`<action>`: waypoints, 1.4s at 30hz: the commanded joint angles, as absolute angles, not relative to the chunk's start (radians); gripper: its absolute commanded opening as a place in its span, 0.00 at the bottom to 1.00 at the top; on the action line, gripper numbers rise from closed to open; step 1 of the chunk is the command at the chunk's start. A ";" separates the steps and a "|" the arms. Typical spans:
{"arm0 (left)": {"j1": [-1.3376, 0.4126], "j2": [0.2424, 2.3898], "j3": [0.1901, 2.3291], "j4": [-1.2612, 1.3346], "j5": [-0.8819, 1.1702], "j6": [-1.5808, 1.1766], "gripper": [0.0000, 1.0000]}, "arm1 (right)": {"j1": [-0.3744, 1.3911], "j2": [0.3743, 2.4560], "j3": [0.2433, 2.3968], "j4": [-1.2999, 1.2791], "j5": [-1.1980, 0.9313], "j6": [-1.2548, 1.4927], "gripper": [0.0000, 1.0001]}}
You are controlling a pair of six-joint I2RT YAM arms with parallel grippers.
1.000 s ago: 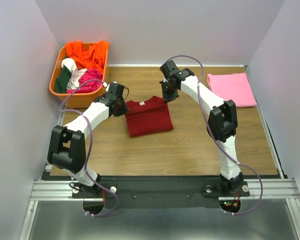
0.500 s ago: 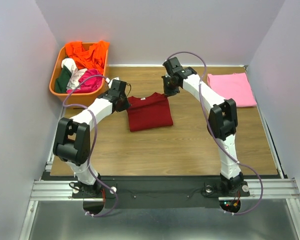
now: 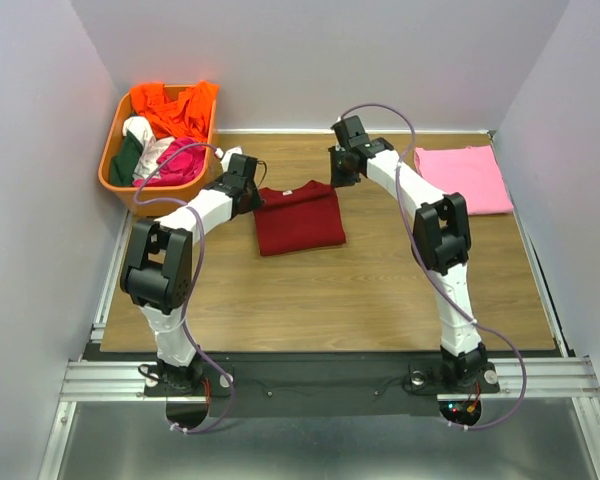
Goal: Fold and stack the t-shirts
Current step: Fold the tshirt
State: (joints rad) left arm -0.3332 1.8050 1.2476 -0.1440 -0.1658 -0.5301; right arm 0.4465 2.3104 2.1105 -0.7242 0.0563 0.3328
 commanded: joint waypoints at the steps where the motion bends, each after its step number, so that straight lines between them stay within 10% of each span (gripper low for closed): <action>1: -0.310 1.810 1.308 -0.109 -0.249 -0.492 0.35 | 0.399 2.312 2.152 -0.635 0.118 0.345 0.26; 10: -0.310 1.726 1.315 -0.063 -0.174 -0.465 0.84 | 0.387 2.209 2.062 -0.612 0.095 0.348 0.48; 42: -0.765 1.488 0.747 -0.233 -0.069 -0.782 0.73 | 0.431 1.605 0.888 -0.299 -0.425 0.503 0.47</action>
